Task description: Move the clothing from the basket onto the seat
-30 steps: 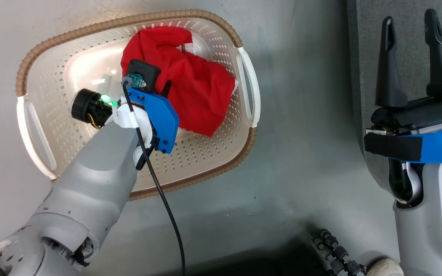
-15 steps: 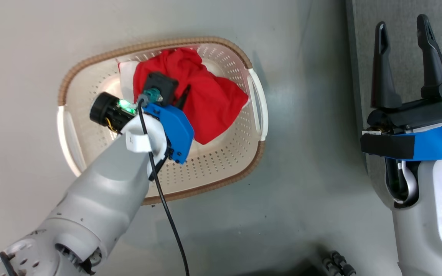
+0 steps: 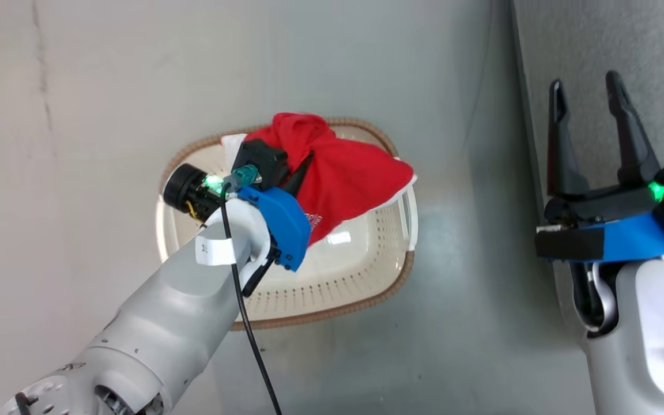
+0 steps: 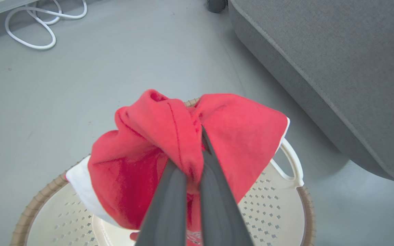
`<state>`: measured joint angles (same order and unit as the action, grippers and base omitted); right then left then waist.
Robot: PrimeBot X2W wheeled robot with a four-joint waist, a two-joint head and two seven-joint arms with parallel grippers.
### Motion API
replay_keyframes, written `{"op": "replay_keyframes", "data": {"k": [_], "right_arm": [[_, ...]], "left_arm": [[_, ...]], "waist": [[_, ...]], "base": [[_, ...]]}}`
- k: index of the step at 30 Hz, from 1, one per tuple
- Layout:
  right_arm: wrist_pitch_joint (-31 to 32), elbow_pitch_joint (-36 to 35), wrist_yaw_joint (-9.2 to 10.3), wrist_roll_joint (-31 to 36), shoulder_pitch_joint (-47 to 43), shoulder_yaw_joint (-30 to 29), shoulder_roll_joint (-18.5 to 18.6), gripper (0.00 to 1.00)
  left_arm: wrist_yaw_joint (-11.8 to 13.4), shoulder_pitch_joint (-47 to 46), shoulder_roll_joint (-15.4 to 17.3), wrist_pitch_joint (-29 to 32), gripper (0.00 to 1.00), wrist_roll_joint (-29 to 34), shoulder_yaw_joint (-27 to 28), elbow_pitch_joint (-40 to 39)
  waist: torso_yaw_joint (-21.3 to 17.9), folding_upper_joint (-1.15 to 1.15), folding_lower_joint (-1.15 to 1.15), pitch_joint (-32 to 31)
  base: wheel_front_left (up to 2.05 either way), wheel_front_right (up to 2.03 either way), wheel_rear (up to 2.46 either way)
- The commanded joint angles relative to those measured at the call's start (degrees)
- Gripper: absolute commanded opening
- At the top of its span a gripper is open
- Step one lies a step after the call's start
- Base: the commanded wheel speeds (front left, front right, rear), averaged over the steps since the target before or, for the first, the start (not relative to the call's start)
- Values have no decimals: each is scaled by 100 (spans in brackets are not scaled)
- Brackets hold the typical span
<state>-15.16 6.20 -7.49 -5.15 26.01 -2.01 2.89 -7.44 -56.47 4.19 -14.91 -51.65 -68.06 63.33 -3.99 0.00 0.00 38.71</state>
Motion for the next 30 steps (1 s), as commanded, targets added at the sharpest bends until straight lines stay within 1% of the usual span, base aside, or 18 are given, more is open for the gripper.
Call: {"op": "replay_keyframes", "data": {"k": [1,4,12,19,23,30], "right_arm": [[3,57,-1,27,-139,-7,33,100],[2,120,-1,20,-217,2,49,100],[2,285,-1,-34,-488,9,70,100],[3,423,-1,-78,-802,5,32,100],[3,519,-1,-100,-1029,-32,20,100],[3,613,-1,-118,-1415,-121,6,100]], "left_arm": [[-3,26,50,-32,0,97,159,-199],[-3,123,108,-32,0,243,310,-351],[114,457,277,-35,0,939,1045,-1042],[136,793,376,-35,0,1461,1620,-1622],[121,955,390,-35,0,1718,1810,-1884],[97,1139,396,-35,0,2020,1977,-2264]], "waist": [[139,0,0,-403],[171,0,0,-599],[206,0,0,-1310],[169,0,0,-1976],[178,0,0,-2339],[231,0,0,-2890]], "base": [[0,0,0],[0,0,0],[0,0,0],[0,0,0],[0,0,0],[0,0,0]]}}
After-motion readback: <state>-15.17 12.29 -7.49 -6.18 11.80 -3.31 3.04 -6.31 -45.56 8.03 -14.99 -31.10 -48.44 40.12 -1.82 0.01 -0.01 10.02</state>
